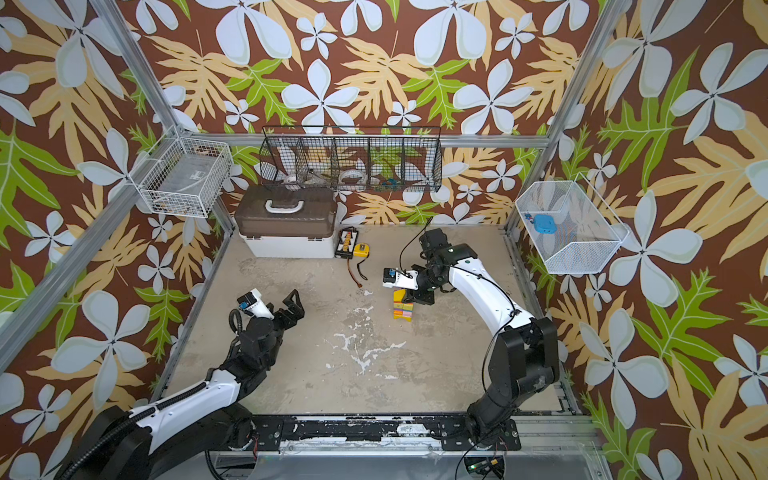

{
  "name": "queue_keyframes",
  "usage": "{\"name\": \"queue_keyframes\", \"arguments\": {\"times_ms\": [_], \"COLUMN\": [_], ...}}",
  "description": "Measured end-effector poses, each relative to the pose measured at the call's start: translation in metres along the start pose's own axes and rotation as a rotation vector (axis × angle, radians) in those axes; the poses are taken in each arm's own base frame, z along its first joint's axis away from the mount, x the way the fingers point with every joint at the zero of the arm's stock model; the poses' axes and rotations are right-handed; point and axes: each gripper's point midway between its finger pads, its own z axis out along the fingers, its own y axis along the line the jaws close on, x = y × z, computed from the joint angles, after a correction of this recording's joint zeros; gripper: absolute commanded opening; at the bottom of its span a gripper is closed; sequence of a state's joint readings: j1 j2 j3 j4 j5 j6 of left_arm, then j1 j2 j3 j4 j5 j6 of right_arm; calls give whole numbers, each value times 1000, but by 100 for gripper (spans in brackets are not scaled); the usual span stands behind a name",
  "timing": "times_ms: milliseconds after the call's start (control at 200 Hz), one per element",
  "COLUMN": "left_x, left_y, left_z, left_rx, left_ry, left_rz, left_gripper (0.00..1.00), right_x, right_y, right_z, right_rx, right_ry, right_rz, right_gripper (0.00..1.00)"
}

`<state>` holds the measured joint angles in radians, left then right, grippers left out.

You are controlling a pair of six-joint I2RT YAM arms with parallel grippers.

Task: Build the wood block tower
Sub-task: 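Lower the yellow block upright onto the red arch block with the right gripper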

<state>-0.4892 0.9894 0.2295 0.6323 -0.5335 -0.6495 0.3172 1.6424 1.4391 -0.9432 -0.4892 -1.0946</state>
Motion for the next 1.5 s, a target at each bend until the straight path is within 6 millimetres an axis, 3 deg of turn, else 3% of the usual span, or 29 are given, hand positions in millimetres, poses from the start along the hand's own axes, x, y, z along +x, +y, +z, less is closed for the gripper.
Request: {"name": "queue_keyframes", "arguments": {"times_ms": [470,776,1501], "left_x": [0,1,2], "left_y": [-1,-2,-2], "left_z": [0,1,2], "left_rx": [3,7,6], "left_ry": [2,9,12], "left_rz": [0,2,4], "left_gripper": [100,100,100], "right_x": [9,13,16], "right_y": [-15,-24,-21], "right_z": [16,15,20], "right_rx": [16,45,35], "right_ry": [38,61,63], "right_rz": [39,43,49], "right_gripper": [0,0,5]}}
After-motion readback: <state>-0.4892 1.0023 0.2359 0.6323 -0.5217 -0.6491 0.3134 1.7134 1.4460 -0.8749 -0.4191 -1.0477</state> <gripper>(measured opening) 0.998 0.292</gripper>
